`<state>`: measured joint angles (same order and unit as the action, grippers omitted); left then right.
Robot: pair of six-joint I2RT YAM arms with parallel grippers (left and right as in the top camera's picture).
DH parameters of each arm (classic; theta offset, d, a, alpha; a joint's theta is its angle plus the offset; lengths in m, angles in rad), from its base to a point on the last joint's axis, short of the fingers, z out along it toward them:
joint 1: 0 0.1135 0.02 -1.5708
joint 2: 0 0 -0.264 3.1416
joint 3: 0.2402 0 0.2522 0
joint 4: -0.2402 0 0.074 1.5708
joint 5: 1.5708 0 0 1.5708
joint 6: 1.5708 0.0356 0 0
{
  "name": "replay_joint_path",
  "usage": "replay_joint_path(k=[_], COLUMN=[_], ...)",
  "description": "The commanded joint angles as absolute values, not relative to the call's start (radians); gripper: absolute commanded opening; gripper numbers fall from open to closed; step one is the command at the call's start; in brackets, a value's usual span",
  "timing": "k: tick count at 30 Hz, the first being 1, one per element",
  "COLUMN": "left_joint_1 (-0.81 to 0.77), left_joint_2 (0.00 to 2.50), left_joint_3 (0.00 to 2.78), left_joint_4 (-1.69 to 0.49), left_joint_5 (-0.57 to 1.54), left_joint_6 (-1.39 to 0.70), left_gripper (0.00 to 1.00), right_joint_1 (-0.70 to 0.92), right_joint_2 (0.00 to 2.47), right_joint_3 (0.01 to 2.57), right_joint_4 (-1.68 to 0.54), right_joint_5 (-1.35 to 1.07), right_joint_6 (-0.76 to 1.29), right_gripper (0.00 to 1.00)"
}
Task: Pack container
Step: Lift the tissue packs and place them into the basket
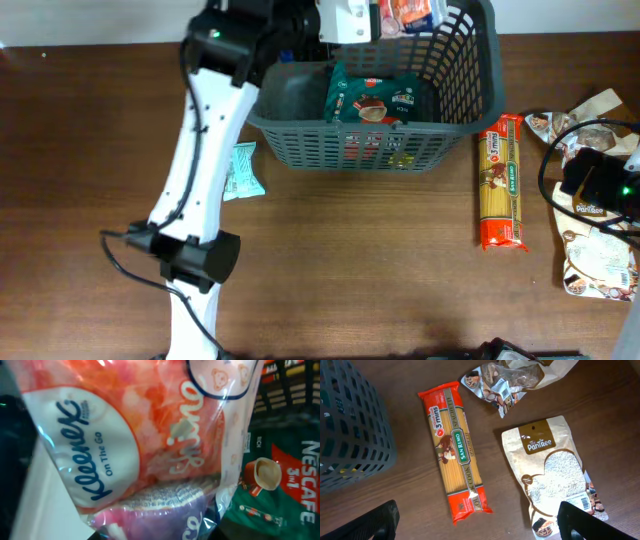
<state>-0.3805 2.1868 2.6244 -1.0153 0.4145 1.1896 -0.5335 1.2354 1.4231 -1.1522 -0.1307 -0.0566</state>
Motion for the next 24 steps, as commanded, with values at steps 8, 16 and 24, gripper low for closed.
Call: replay_joint_path(k=[8, 16, 24], left_joint_1=[-0.380, -0.380, -0.380], left_joint_2=[2.197, 2.234, 2.306], left_joint_3=[2.406, 2.347, 2.347], left_joint_4=[-0.852, -0.800, -0.782], left_joint_5=[0.456, 0.452, 0.453], left_joint_6=[1.228, 1.209, 1.162], left_gripper=[0.02, 0.02, 0.02], right_joint_1=[-0.538, -0.538, -0.538], right_joint_2=[1.237, 1.237, 1.237], right_joint_3=[1.438, 1.438, 1.438], right_joint_4=[-1.153, -1.153, -1.153], right_joint_5=[-0.119, -0.119, -0.119], right_joint_6=[-0.055, -0.055, -0.055], right_gripper=[0.99, 0.99, 0.99])
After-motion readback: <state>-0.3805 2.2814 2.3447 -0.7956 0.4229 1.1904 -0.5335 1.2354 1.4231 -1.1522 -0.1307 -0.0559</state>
